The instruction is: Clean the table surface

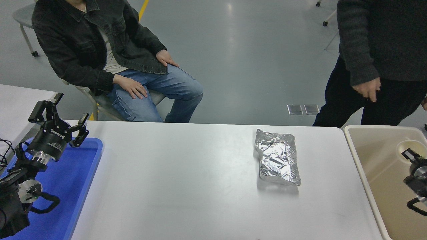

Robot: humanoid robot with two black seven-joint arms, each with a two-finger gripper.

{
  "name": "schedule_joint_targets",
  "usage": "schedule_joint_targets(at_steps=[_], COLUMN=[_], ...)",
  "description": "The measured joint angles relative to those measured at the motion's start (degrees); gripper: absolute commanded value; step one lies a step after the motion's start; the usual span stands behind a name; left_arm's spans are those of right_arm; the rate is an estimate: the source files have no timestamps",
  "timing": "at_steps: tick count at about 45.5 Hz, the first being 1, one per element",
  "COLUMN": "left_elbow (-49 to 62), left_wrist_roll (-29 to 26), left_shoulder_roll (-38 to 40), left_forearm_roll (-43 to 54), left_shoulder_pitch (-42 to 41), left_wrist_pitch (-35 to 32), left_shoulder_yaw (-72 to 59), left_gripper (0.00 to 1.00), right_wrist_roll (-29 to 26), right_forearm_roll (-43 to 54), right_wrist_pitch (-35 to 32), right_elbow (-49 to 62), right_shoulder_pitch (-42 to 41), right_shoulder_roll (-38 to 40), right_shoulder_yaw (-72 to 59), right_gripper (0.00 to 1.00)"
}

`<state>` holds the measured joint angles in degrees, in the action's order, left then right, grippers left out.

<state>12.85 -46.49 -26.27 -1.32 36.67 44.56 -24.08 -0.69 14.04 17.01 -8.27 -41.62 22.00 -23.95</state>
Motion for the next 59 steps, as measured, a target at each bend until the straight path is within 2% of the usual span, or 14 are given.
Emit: schedule_joint_targets(at_steps=[18, 42, 43, 45, 48, 49, 50, 59], left_elbow=[-0.01, -0.02, -0.02, -0.02, -0.02, -0.02, -0.02, -0.01], left_wrist_roll=[0.0, 0.0, 0.0, 0.0, 0.0, 0.0, 0.0, 0.0], left_shoulder_roll=[-0.01, -0.01, -0.01, -0.01, -0.01, -0.01, -0.01, -0.01], left_forearm_roll=[0.0, 0.0, 0.0, 0.0, 0.0, 0.0, 0.0, 0.0], left_shoulder_pitch=[0.05, 0.03, 0.03, 0.03, 0.03, 0.03, 0.03, 0.03], left_wrist_pitch=[0.0, 0.0, 0.0, 0.0, 0.0, 0.0, 0.0, 0.0], left_shoulder_yaw=[0.0, 0.0, 0.0, 0.0, 0.0, 0.0, 0.0, 0.0], left_gripper=[1.0, 1.0, 1.0, 1.0, 1.0, 1.0, 1.0, 1.0], right_wrist_roll=[-0.2, -0.36, -0.37, -0.39, -0.42, -0.44, -0.46, -0.56], right_forearm_roll=[-0.12, -0.15, -0.15, -0.17, -0.22, -0.24, -0.28, -0.57], right_wrist_pitch=[0.51, 0.56, 0.56, 0.56, 0.56, 0.56, 0.56, 0.26], right_elbow=[2.06, 2.58, 2.58, 2.59, 2.62, 2.64, 2.65, 2.65], right_shoulder_pitch=[3.69, 5.53, 5.55, 5.59, 5.63, 5.63, 5.63, 5.38], right_shoulder_roll=[-4.94, -6.09, -6.1, -6.11, -6.13, -6.14, -6.14, -6.03], right_shoulder_yaw=[0.31, 0.82, 0.84, 0.91, 1.06, 1.15, 1.25, 3.28], right_gripper=[0.0, 0.0, 0.08, 0.41, 0.7, 0.93, 1.0, 1.0])
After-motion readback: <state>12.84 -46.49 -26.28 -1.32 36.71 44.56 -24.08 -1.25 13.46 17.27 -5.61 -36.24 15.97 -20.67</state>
